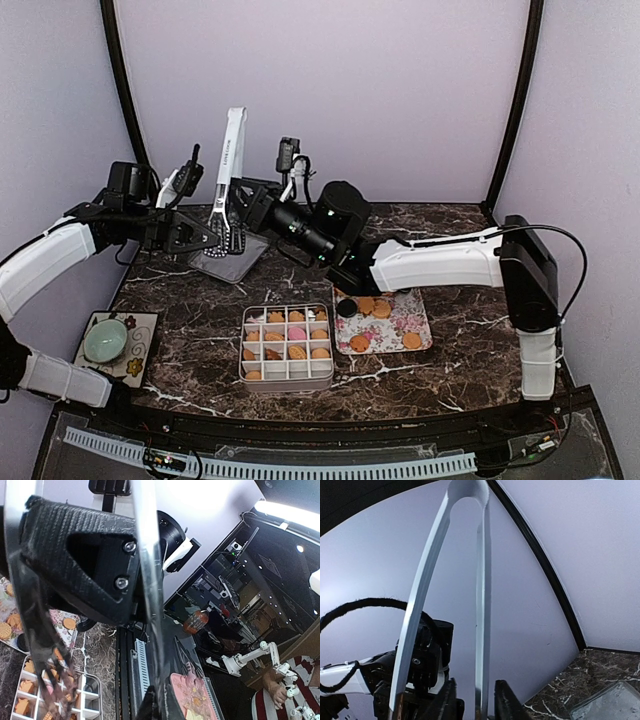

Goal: Pack the cookies
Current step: Pass from the right arm to the left, then pass from the left arm to the right

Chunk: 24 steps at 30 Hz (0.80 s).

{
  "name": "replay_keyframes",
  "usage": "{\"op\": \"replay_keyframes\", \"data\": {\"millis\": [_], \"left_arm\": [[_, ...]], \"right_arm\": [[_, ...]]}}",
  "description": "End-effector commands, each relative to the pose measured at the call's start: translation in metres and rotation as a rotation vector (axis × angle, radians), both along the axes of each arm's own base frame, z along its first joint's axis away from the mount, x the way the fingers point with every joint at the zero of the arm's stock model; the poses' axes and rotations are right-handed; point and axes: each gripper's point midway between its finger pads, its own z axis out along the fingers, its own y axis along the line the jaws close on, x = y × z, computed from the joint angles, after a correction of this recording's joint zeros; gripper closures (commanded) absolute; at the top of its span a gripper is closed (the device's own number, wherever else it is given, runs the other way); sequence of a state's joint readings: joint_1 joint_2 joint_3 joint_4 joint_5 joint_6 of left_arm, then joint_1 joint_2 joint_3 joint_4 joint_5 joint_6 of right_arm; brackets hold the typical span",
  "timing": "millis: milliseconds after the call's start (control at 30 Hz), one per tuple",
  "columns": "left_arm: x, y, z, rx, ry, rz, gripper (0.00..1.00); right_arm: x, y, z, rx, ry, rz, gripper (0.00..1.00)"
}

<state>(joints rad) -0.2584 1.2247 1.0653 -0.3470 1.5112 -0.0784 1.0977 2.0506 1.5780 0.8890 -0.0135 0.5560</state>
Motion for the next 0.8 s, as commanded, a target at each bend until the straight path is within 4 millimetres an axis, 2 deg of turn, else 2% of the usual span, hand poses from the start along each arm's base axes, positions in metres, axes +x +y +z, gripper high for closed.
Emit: {"op": "replay_keyframes", "data": {"millis": [0, 33, 67, 133, 200, 300, 367, 433, 567, 767], "left_arm": [[-0.008, 0.002, 0.007, -0.016, -0.057, -0.014, 1.0], [-0.007, 0.001, 0.006, -0.01, -0.061, -0.009, 1.0], [-0.006, 0.001, 0.005, -0.006, -0.064, -0.007, 1.0], [-0.006, 0.001, 0.003, 0.004, -0.063, -0.004, 1.0], [-0.005, 0.001, 0.0, 0.02, -0.074, 0.001, 1.0], [-0.003, 0.001, -0.011, 0.056, -0.103, 0.017, 1.0], [-0.002, 0.002, -0.02, 0.081, -0.114, 0.023, 1.0], [-0.001, 0.002, -0.028, 0.11, -0.12, 0.028, 1.0], [-0.001, 0.004, -0.038, 0.164, -0.151, 0.033, 1.0], [0.001, 0.006, -0.044, 0.204, -0.191, 0.04, 1.0]], "right_arm": [[-0.012, -0.017, 0.03, 0.015, -0.04, 0.08, 0.48], [-0.01, -0.021, 0.028, -0.01, -0.028, 0.108, 0.32], [-0.007, -0.024, 0.023, -0.046, -0.013, 0.139, 0.24], [0.0, -0.034, 0.014, -0.117, 0.015, 0.2, 0.14], [0.001, -0.044, 0.006, -0.178, 0.029, 0.262, 0.1], [0.0, -0.058, 0.009, -0.236, 0.019, 0.34, 0.07], [-0.002, -0.059, 0.008, -0.292, 0.013, 0.383, 0.07], [-0.004, -0.056, 0.009, -0.336, 0.001, 0.413, 0.06], [0.003, -0.047, -0.002, -0.426, 0.037, 0.415, 0.07], [-0.003, -0.042, -0.005, -0.42, 0.041, 0.476, 0.1]]}}
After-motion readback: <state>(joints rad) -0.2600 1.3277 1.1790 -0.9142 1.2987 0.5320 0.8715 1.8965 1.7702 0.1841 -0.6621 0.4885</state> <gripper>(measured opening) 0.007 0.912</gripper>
